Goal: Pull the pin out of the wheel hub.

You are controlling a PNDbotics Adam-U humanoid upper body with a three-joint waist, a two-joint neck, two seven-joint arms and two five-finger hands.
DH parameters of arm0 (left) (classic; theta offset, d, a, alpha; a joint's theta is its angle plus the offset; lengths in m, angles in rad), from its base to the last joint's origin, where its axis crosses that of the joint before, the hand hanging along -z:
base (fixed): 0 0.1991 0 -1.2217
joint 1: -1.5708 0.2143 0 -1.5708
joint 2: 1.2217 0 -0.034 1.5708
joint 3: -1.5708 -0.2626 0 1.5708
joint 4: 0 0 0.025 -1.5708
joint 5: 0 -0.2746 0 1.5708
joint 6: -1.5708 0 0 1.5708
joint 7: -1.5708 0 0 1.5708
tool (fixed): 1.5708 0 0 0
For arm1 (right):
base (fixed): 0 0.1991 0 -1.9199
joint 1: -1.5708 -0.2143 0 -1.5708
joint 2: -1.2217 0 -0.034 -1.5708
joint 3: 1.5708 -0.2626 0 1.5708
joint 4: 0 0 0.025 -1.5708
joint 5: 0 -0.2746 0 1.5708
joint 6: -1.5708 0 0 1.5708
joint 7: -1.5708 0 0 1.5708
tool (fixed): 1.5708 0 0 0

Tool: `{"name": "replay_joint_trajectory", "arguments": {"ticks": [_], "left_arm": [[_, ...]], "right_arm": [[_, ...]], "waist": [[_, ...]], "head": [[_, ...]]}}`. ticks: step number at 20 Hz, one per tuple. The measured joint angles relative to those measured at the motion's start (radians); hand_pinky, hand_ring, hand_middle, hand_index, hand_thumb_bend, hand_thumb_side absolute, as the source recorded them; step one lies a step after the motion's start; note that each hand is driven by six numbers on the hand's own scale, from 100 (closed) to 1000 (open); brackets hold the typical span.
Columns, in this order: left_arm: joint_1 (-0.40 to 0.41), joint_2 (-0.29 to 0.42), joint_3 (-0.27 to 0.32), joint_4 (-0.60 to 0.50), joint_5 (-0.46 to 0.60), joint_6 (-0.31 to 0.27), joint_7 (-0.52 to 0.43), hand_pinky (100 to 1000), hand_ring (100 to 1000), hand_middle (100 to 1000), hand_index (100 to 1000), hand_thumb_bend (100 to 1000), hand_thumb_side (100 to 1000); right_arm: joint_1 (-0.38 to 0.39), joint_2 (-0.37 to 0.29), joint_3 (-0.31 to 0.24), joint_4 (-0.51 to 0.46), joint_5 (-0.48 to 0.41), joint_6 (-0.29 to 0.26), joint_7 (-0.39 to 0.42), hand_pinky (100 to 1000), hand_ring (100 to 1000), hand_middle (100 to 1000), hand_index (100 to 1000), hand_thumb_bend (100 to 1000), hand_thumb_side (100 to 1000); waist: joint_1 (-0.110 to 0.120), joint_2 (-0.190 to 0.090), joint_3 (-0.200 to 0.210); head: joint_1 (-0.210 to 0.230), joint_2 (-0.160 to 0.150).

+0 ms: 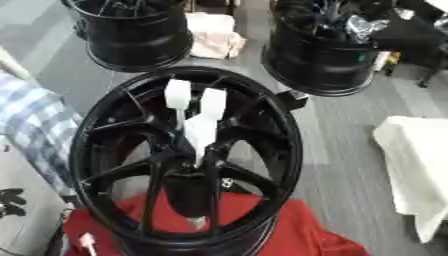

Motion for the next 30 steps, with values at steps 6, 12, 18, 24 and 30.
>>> {"name": "replay_joint_trajectory", "arguments": {"ticks": [6,12,18,24,30], "left_arm": [[0.001,0.000,-0.003,-0.001,-0.003,0.001,-0.007,771,577,603,798,100,687],[0.001,0.000,-0.006,-0.002,-0.004,-0.002,-0.011,771,577,603,798,100,687],[0.001,0.000,-0.012,-0.003,-0.004,-0.004,-0.013,771,578,603,798,100,687],[0.001,0.000,-0.012,-0.004,-0.006,-0.004,-0.018,772,578,603,798,100,687],[0.000,0.000,-0.013,-0.006,-0.008,-0.002,-0.021,773,578,603,798,100,688]], "right_arm": [[-0.120,0.134,0.083,0.124,0.079,-0.002,0.185,839,877,881,943,201,565],[-0.173,0.277,0.105,0.292,0.217,-0.046,0.274,841,881,880,942,210,569],[-0.186,0.371,0.092,0.431,0.321,-0.097,0.276,842,884,882,945,219,558],[-0.193,0.427,0.089,0.503,0.387,-0.137,0.287,839,881,880,949,229,550],[-0.198,0.458,0.089,0.527,0.423,-0.161,0.316,837,878,875,951,244,550]], "waist": [[-0.002,-0.005,0.000],[0.000,-0.005,0.006],[0.004,-0.005,0.013],[0.004,-0.005,0.016],[0.004,-0.005,0.020]], "head": [[-0.004,0.001],[-0.019,0.001],[-0.031,0.001],[-0.038,0.001],[-0.045,0.001]]}}
